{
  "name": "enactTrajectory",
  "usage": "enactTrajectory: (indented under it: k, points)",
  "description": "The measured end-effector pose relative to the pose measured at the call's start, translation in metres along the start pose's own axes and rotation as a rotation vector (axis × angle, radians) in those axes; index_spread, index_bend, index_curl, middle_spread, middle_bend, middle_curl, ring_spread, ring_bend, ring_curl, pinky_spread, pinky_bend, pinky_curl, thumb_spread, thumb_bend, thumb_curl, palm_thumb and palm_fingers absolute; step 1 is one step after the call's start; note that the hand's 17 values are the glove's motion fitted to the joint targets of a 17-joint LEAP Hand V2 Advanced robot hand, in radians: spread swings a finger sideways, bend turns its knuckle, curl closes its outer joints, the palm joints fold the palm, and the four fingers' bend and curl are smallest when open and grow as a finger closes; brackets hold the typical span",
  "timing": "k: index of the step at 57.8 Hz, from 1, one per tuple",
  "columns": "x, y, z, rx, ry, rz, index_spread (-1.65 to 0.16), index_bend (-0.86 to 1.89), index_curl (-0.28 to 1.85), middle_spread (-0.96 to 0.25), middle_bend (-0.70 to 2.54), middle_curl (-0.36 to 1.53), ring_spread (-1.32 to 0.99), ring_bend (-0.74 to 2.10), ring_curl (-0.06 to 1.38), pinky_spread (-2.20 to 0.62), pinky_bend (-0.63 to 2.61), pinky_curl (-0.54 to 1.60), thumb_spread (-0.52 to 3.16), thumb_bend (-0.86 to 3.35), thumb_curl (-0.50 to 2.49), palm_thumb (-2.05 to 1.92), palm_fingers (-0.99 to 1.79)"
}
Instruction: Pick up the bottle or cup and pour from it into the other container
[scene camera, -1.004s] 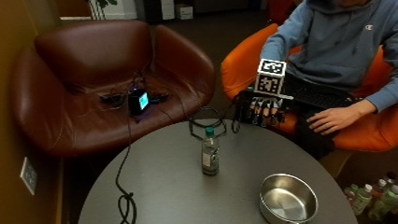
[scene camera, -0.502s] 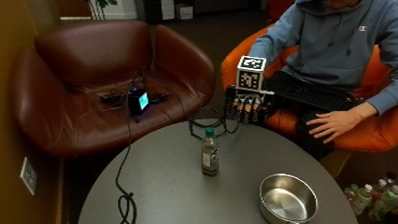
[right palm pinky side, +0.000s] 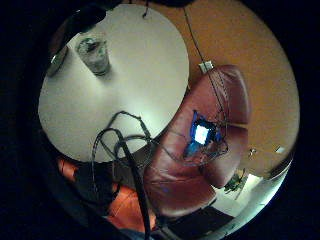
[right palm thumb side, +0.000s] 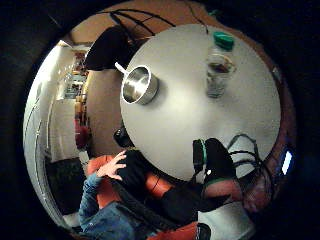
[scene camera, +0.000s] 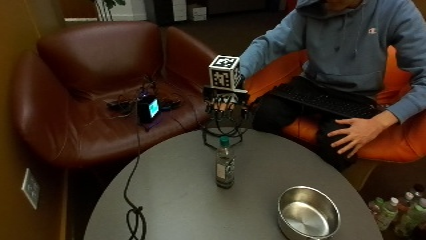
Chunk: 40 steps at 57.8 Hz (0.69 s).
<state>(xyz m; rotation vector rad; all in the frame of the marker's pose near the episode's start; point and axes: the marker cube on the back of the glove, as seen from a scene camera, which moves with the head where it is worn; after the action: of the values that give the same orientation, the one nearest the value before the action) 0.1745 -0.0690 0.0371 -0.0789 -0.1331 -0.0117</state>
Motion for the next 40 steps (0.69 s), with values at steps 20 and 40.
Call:
enactTrajectory:
  k: [20,40]
  points:
    - [0.063,-0.020,0.055,-0.057,-0.505,0.021,-0.39,0.13,0.26,-0.15,0.18,0.30,-0.10,0.34,0.30,0.20,0.42,0.35,0.92,-0.03,0.46,0.79,0.20]
    - [0.062,-0.076,0.116,-0.005,-0.999,0.020,-0.44,0.08,0.17,-0.17,0.13,0.26,-0.11,0.38,0.30,0.17,0.60,0.39,0.86,-0.04,0.42,0.75,-0.10]
